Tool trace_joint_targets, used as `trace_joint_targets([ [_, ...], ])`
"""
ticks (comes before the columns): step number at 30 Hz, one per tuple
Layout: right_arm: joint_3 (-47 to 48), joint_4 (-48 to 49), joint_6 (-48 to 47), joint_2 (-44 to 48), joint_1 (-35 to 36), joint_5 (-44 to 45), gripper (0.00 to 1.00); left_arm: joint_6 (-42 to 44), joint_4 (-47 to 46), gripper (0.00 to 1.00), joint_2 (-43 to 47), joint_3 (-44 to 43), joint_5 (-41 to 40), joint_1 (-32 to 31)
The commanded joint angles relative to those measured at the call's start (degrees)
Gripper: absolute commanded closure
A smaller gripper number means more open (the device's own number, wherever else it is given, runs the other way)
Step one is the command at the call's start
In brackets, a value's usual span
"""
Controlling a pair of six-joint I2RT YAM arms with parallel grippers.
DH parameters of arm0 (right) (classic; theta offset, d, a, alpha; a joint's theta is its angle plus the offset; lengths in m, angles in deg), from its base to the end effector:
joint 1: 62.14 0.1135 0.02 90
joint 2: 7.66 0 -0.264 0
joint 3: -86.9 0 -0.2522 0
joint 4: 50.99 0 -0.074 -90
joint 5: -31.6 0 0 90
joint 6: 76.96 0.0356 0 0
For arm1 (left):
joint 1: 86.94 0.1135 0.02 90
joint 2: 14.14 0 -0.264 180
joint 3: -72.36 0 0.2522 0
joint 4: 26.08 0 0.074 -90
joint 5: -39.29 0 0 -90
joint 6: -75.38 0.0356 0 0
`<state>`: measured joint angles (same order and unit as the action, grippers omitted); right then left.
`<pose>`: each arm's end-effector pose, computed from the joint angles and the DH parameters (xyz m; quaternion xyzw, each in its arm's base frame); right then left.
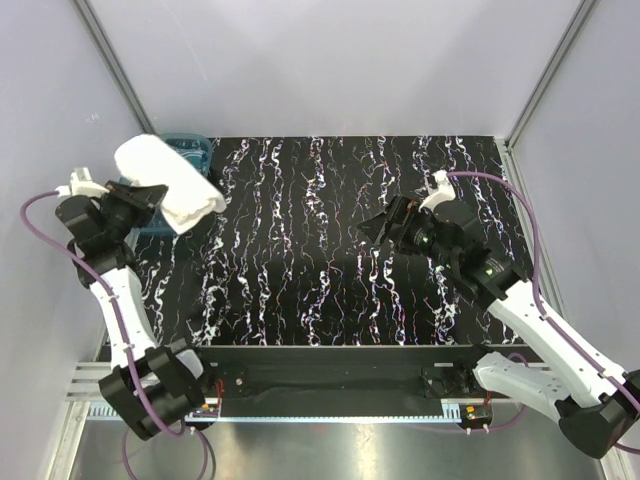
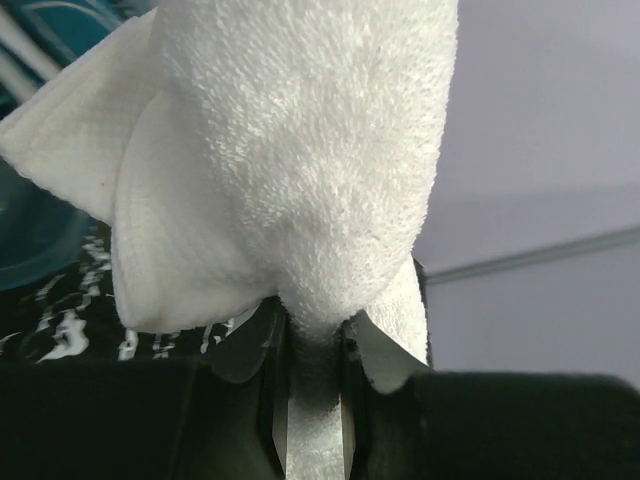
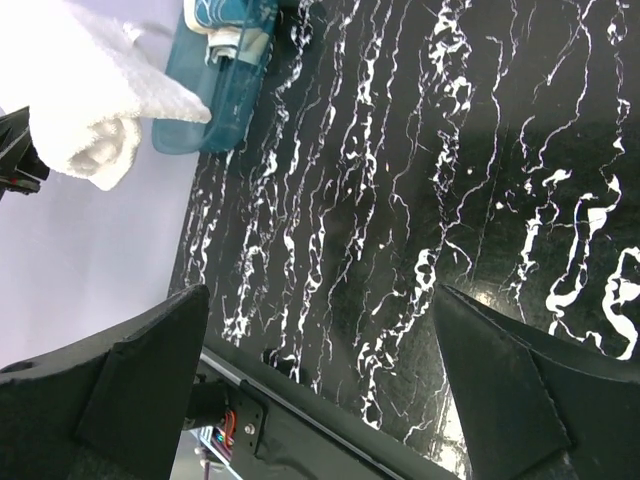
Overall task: Roll the towels
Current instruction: Place the rolled towel into the container
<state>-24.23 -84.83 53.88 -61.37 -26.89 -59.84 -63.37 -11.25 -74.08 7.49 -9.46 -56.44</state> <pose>0.1718 0.1225 0.3571 0.0323 0.8118 0.3673 0.4528 0.2172 0.1007 0.3463 -0.2823 0.6964 -0.3617 0.5518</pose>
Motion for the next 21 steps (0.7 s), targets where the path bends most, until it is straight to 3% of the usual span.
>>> trace_joint_targets([
  [1,2.80,-0.58,-1.64,-1.39,0.26,-1.82,0.00,5.15,9.38,1.00,-0.17,-2.85,-5.99,5.25],
  [12,2.72,-0.05,-1.03,-5.70,0.35,-7.80,0.00,5.95,9.31,1.00,-1.76,-1.62,-18.12,11.16],
  [21,0.70,1.62,-0.15,-7.81,0.35,-8.06,0.00,0.25,4.49,1.00,-8.69,-2.41,-21.13,10.98],
])
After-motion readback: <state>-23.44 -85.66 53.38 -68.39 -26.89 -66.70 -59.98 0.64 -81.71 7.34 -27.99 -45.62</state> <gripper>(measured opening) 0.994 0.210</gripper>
